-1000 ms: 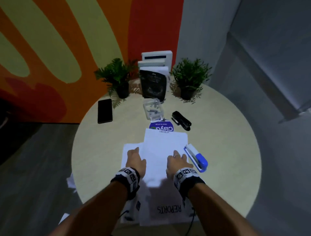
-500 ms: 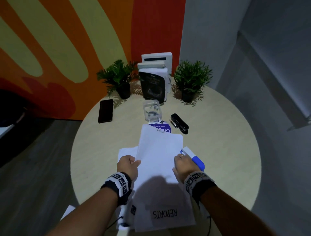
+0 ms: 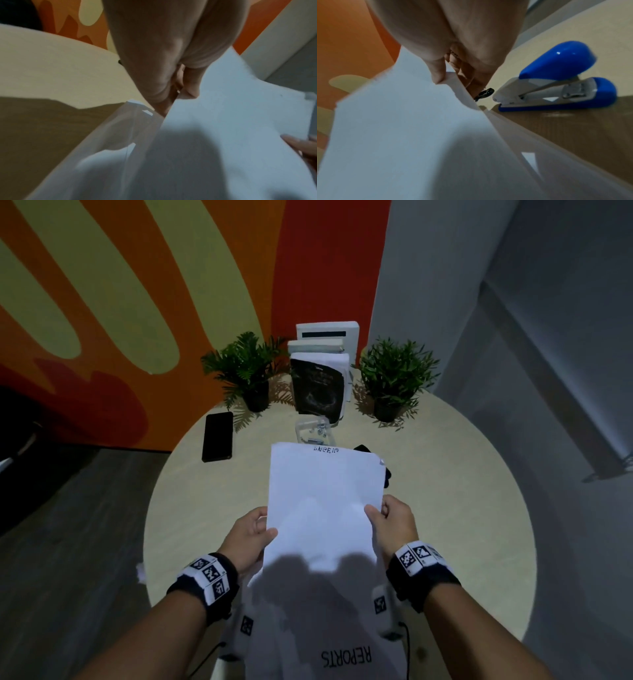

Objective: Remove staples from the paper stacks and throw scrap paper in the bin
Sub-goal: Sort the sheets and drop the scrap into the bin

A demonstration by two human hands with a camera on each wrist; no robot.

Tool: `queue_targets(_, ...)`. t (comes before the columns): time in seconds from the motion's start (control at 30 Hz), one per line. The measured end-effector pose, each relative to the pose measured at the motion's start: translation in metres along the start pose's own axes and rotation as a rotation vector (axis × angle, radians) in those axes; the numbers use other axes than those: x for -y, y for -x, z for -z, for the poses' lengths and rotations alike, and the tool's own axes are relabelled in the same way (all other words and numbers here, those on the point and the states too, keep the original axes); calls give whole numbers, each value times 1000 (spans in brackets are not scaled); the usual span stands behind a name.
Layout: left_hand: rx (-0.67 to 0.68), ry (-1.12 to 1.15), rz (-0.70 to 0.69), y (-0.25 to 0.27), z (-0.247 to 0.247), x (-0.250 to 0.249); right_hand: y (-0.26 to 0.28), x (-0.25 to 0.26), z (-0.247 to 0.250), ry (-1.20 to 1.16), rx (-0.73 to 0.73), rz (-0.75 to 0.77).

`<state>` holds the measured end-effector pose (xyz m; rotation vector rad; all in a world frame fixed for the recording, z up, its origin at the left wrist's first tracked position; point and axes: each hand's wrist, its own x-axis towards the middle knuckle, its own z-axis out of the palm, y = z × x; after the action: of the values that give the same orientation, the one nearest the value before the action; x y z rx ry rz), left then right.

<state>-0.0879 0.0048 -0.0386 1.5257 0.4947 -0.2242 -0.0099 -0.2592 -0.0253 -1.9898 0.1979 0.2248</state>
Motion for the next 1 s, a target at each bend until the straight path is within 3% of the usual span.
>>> queue_targets(0.1,-30,-26,-31,0,-4,-21,-1,13,2,-27,42,12)
queue_targets(0.17,-119,-49,-109,-5,-14,-35,-2,15,2,-37,61,8)
queue_targets(0.3,-261,-30,-126,-23,-19,-37,-2,18,4,-43,80,10)
queue_targets(0.8,-196,-24,-141,-35,-14,-25,-4,5,6,132,66,-27)
queue_targets(0.93,-215,-132,-190,-30,-17,-31,-3,8,13,301,-25,8)
queue_targets(1.0,-235,-180,-192,-29,-18,-31,-4,0,19,596,-92,3)
